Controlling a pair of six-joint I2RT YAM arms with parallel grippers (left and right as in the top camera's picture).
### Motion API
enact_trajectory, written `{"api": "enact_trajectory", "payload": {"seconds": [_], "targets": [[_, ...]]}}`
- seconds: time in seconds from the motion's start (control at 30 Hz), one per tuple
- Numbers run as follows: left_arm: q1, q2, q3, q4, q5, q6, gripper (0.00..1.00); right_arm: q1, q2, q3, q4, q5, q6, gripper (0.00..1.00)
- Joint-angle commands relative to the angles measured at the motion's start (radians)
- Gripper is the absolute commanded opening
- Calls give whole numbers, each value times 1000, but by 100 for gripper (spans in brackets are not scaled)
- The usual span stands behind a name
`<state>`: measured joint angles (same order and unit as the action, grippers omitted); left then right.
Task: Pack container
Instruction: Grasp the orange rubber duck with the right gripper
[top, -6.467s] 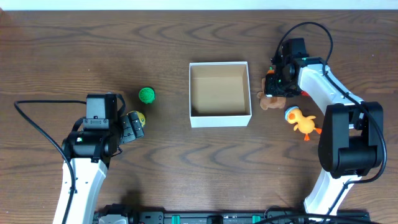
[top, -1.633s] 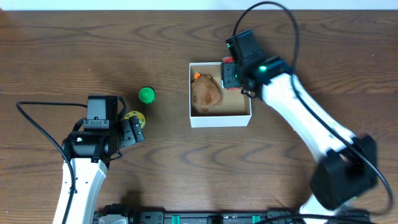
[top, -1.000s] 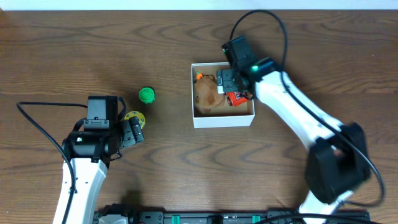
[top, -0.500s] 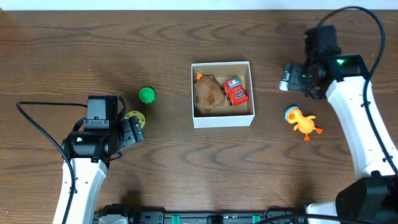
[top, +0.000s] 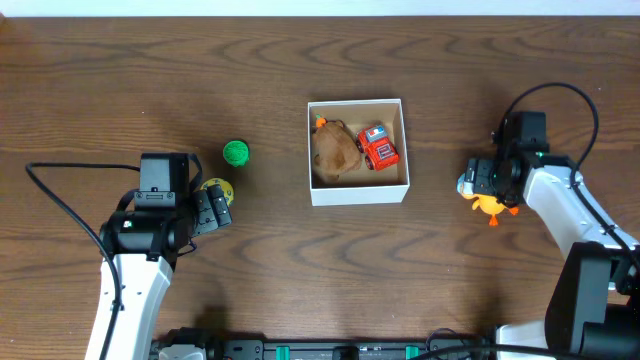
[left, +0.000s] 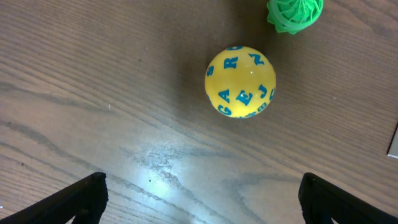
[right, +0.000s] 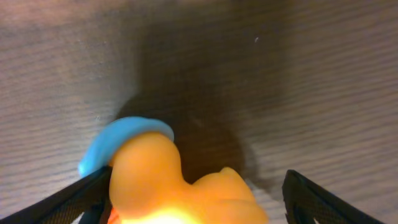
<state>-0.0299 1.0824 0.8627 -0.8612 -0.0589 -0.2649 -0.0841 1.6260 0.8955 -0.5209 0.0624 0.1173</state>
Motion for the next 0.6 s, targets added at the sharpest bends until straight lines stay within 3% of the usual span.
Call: {"api": "enact_trajectory", "payload": {"seconds": [0.0, 0.13, 0.33, 0.57], "targets": [[-3, 3, 18, -1, -3, 1, 98, -14, 6, -48, 47, -53, -16, 81], [-3, 3, 18, -2, -3, 1, 98, -14, 15, -62, 73, -53, 2, 68], [-3, 3, 18, -6, 0, 1, 98, -12, 14, -55, 64, -56, 21, 34], [-3, 3, 18, -8, 0, 1, 98, 45, -69, 126, -119, -121, 94, 5]]}}
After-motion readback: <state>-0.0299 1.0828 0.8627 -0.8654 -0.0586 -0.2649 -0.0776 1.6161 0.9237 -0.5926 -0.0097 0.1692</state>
